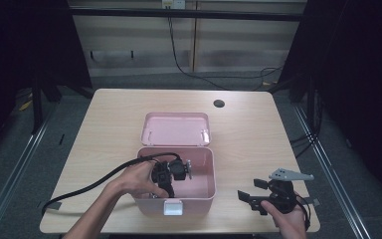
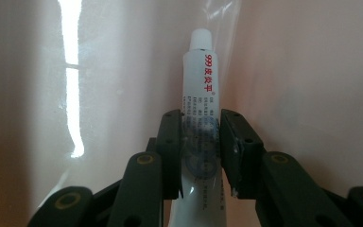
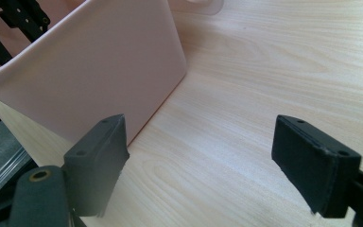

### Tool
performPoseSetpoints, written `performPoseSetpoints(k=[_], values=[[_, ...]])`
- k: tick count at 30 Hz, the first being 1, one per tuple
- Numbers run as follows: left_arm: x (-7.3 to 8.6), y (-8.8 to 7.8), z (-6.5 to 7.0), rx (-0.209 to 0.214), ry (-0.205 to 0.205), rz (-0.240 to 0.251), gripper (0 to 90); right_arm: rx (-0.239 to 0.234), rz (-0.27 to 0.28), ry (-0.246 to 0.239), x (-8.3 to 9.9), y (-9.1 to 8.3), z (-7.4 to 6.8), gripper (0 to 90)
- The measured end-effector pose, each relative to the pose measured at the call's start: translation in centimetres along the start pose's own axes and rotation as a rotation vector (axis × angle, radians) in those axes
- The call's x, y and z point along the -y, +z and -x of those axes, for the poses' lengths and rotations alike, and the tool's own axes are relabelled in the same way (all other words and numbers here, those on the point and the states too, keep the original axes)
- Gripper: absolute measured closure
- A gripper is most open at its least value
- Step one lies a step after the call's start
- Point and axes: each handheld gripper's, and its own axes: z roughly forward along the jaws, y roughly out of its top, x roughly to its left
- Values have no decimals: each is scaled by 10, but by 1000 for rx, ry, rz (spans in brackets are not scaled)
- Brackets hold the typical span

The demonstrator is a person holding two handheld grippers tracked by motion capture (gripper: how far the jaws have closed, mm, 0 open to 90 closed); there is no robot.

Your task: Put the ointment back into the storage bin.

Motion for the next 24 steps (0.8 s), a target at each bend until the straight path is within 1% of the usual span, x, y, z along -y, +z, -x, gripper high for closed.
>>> performPoseSetpoints(k=[4,5,7,8,9,10,11,13,16,19,20,21,24], values=[[0,-1,0,0,-5,7,703,1,0,0,0,0,0,186],[1,-3,0,5,-9,17,703,1,0,0,0,0,0,186],[1,-3,0,9,-9,20,707,1,1,0,0,0,0,186],[0,-6,3,14,-7,27,699,0,1,0,0,0,0,185],[0,-8,4,9,-3,29,699,1,0,0,0,0,0,185],[1,-8,5,8,-10,34,703,1,-3,2,0,0,0,186],[1,-9,4,1,-7,31,703,1,-2,3,0,0,0,186],[2,-10,3,-14,-20,32,703,1,-2,1,0,0,0,186],[2,-13,3,-8,-11,51,701,0,2,1,0,0,0,186],[3,-16,3,-21,-9,57,702,1,0,4,0,0,0,186],[4,-16,3,-22,-16,65,703,0,-2,3,0,0,0,186],[4,-17,3,-23,-12,72,702,0,-1,3,0,0,0,186],[5,-20,6,-31,-19,84,700,1,0,3,0,0,0,186]])
